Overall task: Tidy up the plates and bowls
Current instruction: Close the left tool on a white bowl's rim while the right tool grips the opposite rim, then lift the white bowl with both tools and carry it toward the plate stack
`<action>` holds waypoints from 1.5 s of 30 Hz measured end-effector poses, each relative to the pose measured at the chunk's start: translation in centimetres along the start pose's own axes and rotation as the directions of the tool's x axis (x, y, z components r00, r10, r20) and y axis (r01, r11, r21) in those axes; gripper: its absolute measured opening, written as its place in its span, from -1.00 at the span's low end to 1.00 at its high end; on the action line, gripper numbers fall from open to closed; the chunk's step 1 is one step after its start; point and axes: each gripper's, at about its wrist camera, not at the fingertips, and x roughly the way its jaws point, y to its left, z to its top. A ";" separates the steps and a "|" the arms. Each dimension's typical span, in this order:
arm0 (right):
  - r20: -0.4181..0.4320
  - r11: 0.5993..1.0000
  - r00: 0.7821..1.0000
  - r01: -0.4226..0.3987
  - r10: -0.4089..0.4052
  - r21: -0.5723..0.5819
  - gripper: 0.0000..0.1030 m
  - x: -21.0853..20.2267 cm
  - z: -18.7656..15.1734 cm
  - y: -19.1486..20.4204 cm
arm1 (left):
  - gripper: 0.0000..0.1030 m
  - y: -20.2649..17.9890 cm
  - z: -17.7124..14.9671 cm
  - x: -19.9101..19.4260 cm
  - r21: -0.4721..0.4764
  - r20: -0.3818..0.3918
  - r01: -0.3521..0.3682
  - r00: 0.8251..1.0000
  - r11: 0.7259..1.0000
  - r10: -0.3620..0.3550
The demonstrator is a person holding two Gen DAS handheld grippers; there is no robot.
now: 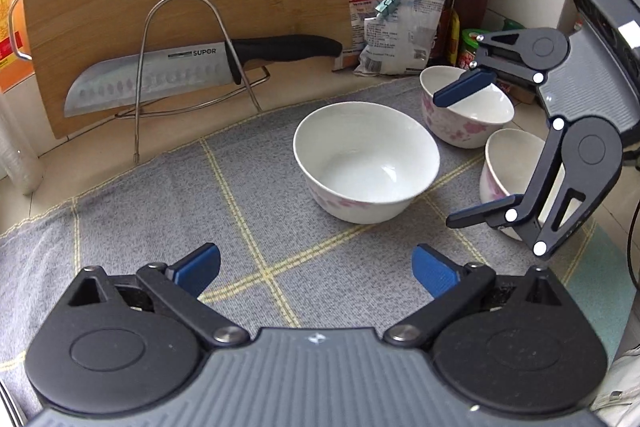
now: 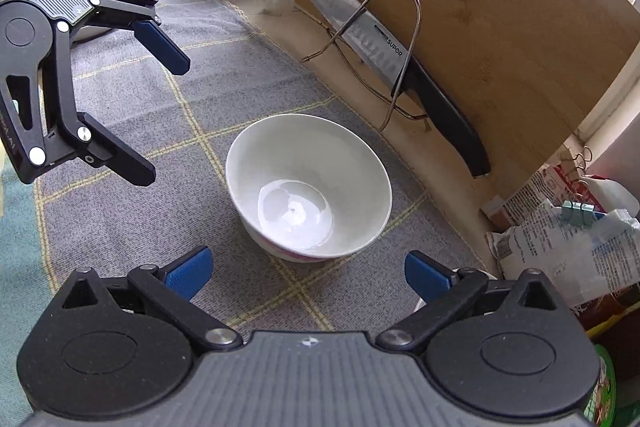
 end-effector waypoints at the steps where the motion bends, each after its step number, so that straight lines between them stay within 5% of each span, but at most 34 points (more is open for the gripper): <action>1: -0.003 1.000 1.000 -0.008 0.008 -0.005 1.00 0.3 0.1 -0.2 | 0.97 0.0 0.1 0.4 0.008 -0.008 0.007 1.000 1.000 -0.007; 23: -0.033 0.987 0.988 -0.151 0.150 -0.045 0.97 3.5 1.3 -3.0 | 0.97 -0.3 2.8 6.4 0.178 -0.107 0.136 0.987 0.975 -0.119; 30: -0.028 0.980 0.982 -0.189 0.188 -0.057 0.74 3.6 1.4 -3.2 | 0.97 -0.7 3.6 6.9 0.257 -0.109 0.172 0.983 0.951 -0.148; 45: -0.021 0.980 0.982 -0.190 0.189 -0.060 0.69 3.5 1.5 -3.2 | 0.96 -1.4 4.6 7.3 0.343 -0.124 0.265 0.964 0.901 -0.236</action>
